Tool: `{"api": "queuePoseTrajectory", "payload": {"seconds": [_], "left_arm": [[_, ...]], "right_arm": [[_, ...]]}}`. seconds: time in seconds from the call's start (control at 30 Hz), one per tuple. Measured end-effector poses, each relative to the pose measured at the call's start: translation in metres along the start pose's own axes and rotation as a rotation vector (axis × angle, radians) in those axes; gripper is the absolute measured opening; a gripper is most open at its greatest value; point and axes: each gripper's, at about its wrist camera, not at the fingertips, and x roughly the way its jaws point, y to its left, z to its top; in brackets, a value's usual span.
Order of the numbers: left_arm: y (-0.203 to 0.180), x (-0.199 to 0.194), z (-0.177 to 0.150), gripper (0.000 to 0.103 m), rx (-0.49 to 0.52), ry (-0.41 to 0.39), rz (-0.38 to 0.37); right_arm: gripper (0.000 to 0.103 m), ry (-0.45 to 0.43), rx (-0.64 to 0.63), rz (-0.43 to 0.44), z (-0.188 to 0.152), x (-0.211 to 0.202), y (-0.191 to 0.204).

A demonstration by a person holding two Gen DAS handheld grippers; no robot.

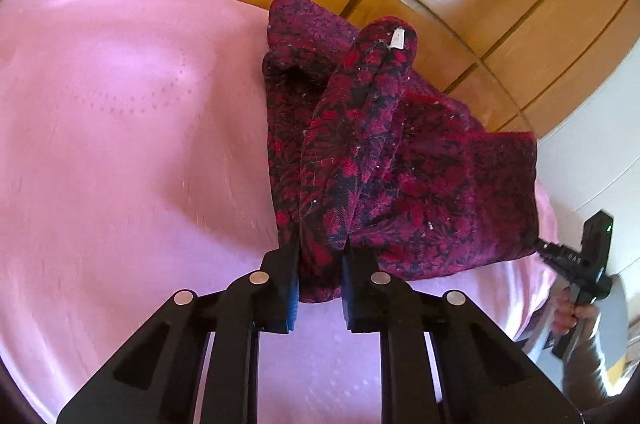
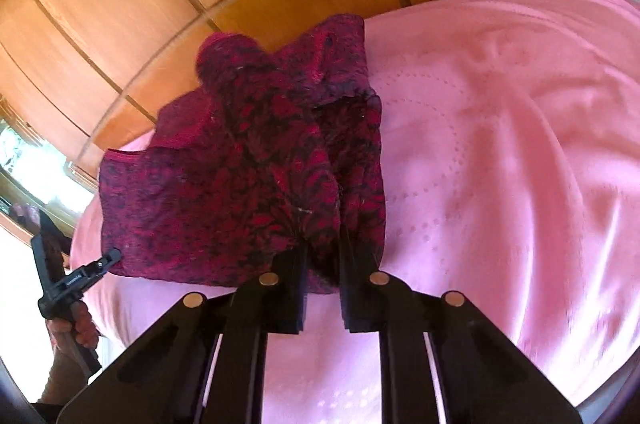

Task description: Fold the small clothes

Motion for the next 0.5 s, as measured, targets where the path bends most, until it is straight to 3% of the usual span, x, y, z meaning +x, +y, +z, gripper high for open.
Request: {"api": "queuePoseTrajectory", "payload": {"seconds": [0.13,0.33,0.5], "left_arm": [[-0.003,-0.014,-0.014,0.015,-0.003,0.009,-0.02],[0.001,-0.042,-0.053,0.014,-0.062,0.07,-0.042],[-0.004,-0.052,-0.074,0.019,-0.057,0.088,0.023]], "right_arm": [[0.011,0.0,0.021,0.037,-0.006,-0.013,0.006],[0.011,0.107,0.007,0.033,-0.04,-0.04,0.001],[0.013,0.16,0.037,-0.007,-0.05,-0.03,-0.008]]}}
